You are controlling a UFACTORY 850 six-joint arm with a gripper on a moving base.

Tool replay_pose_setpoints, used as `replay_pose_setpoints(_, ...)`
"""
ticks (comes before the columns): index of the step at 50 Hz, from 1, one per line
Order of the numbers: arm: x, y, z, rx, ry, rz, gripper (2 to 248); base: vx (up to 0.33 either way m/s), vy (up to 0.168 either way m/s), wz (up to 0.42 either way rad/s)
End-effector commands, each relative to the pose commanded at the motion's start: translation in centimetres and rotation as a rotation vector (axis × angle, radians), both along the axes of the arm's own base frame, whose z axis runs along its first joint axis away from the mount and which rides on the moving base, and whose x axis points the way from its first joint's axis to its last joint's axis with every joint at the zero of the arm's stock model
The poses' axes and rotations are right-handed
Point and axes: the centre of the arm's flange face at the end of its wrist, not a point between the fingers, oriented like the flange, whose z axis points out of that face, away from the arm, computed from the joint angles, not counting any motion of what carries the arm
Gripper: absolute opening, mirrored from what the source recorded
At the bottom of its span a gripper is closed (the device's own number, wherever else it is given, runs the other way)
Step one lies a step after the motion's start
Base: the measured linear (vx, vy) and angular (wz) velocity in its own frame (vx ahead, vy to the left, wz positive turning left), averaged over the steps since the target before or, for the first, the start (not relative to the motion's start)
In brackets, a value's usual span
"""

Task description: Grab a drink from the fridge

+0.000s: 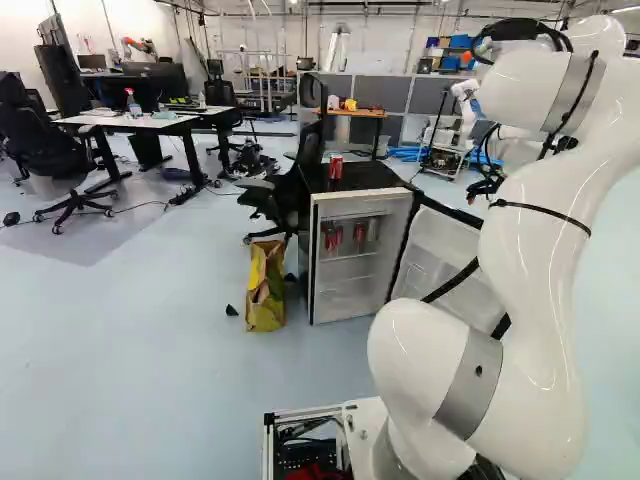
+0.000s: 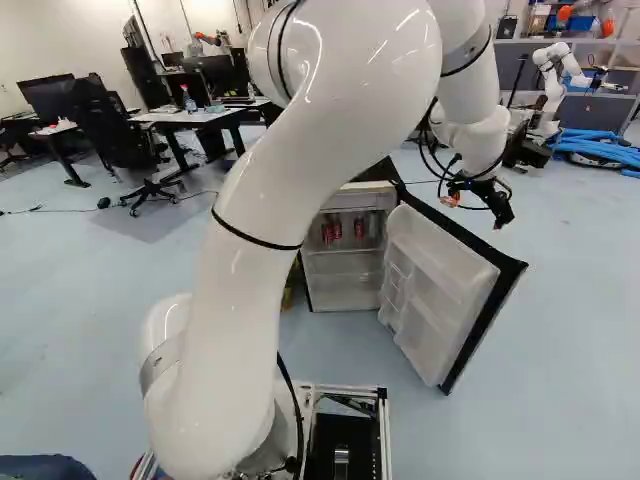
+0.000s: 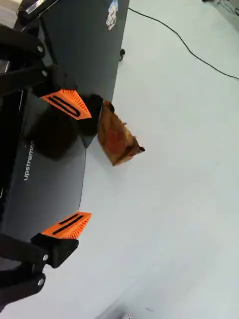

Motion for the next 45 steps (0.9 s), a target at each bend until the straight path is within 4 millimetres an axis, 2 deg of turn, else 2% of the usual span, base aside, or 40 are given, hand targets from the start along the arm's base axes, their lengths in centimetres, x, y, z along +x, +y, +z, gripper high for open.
replay_pose_setpoints(45, -0.9, 1.5, -0.7, 0.173, 0.123, 0.033, 247, 0.000, 0.000, 0.000)
